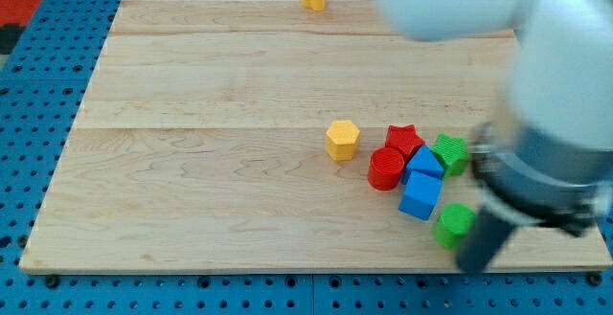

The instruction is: Push the green circle to the red circle

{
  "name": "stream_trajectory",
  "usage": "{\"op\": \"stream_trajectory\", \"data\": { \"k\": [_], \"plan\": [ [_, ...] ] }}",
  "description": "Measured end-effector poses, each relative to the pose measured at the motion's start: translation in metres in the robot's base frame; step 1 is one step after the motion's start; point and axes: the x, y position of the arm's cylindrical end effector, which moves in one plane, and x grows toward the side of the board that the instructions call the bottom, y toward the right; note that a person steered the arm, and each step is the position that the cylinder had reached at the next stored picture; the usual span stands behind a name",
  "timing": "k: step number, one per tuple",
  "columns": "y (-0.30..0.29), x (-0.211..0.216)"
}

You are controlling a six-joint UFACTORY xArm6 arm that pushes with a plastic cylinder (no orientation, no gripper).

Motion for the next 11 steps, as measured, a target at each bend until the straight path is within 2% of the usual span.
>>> {"op": "stream_trajectory", "data": {
  "k": [1, 2, 3, 5, 6, 7, 8, 9, 11],
  "plan": [
    [0.106, -0.005],
    [0.088, -0.041],
    [0.012, -0.063],
    [0.055, -0.021],
    [0.015, -0.036],
    [-0.057, -0.057],
    [0.020, -0.033],
    [0.047, -0.014],
    [-0.080, -0.021]
  ]
}}
